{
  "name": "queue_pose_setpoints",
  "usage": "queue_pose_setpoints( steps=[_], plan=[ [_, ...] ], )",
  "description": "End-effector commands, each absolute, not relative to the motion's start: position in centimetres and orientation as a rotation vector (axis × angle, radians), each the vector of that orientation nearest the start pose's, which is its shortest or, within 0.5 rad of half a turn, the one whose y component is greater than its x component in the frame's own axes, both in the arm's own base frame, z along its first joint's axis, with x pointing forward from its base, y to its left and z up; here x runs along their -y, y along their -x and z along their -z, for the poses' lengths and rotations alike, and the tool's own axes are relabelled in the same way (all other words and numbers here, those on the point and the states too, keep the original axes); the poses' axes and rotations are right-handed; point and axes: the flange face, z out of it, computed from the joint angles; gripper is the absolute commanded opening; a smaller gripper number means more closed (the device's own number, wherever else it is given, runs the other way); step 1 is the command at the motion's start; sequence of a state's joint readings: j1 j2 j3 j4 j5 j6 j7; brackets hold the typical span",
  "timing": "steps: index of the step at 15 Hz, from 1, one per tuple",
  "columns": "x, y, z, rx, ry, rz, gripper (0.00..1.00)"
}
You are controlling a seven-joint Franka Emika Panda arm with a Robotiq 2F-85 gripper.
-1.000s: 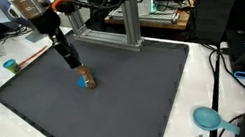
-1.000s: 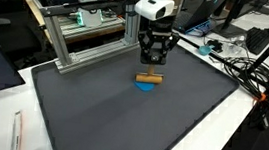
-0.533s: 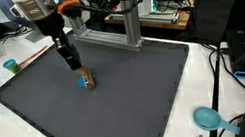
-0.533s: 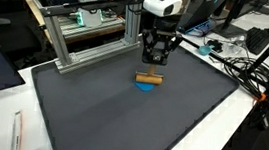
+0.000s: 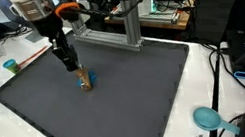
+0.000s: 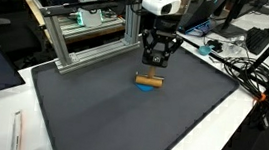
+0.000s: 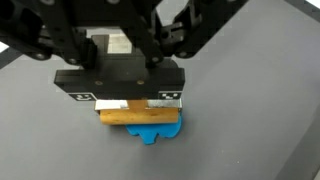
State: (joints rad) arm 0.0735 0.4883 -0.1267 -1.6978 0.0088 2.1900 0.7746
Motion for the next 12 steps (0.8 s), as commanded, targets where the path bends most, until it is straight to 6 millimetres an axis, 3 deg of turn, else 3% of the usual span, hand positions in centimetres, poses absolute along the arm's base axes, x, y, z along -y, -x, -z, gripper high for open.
queue_pose_setpoints(
  steps=[1,7,12],
  plan=[
    [3.4,-67.5,-28.5,-1.341,2.928,0.090,0.22],
    [4.6,-67.8,-28.1,-1.328,2.928,0.151,0.22],
    [4.8,-67.4,-27.9,-1.111,2.974,0.143,0.22]
  ],
)
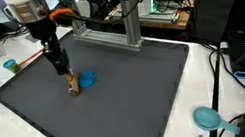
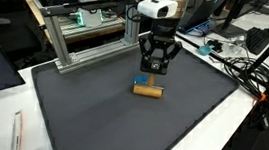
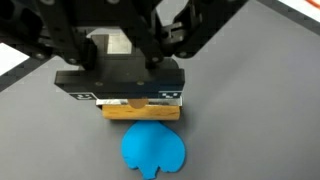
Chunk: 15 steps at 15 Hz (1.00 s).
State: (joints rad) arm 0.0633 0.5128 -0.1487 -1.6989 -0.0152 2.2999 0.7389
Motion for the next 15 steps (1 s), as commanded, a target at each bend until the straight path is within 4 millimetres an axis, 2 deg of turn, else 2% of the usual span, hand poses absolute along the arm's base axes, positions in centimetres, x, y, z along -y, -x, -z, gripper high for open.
queue_pose_setpoints(
  steps=[1,5,7,12,15],
  plan=[
    [5.0,-67.3,-28.0,-1.067,2.982,0.146,0.22],
    [6.1,-67.3,-28.6,-0.969,3.021,0.200,0.22],
    [7.0,-67.2,-29.8,-0.959,3.003,0.259,0.22],
    [10.4,-64.8,-34.3,-0.886,2.998,0.304,0.22],
    [11.9,-62.5,-38.5,-0.792,3.000,0.350,0.22]
  ],
)
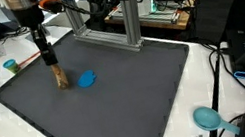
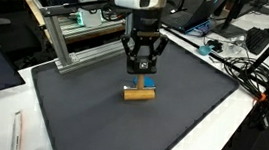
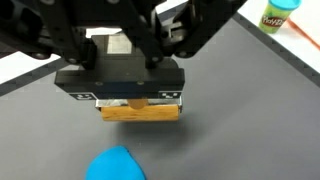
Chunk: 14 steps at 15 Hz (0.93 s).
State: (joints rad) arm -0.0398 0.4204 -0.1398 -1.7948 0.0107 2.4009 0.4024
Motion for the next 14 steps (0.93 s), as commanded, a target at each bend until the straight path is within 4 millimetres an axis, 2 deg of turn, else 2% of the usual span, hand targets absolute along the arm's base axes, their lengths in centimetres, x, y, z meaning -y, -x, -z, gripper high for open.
queue_pose_setpoints(
  steps=[1,3,7,10,14],
  plan=[
    [12.0,-61.8,-39.8,-0.744,3.003,0.362,0.22],
    [11.7,-60.2,-42.2,-0.666,3.019,0.300,0.22],
    [9.5,-56.5,-46.2,-0.531,3.035,0.199,0.22],
    [7.6,-53.4,-48.0,-0.469,3.047,0.139,0.22],
    [5.5,-49.4,-49.1,-0.427,3.068,0.080,0.22]
  ],
)
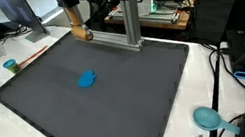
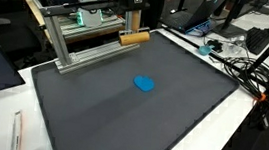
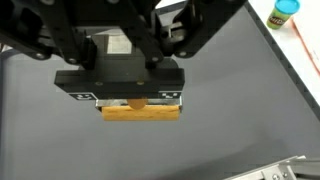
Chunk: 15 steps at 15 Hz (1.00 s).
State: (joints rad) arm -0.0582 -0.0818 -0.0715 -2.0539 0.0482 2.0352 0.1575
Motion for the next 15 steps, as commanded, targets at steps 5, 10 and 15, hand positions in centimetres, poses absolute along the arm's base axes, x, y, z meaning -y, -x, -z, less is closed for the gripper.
queue_pose_setpoints(
  steps=[5,10,15],
  plan=[
    [3.3,-44.4,-49.4,-0.367,3.092,0.059,0.22],
    [1.1,-40.1,-48.7,-0.277,3.115,0.062,0.22],
    [0.6,-39.6,-47.6,-0.275,3.107,0.024,0.47]
  ],
)
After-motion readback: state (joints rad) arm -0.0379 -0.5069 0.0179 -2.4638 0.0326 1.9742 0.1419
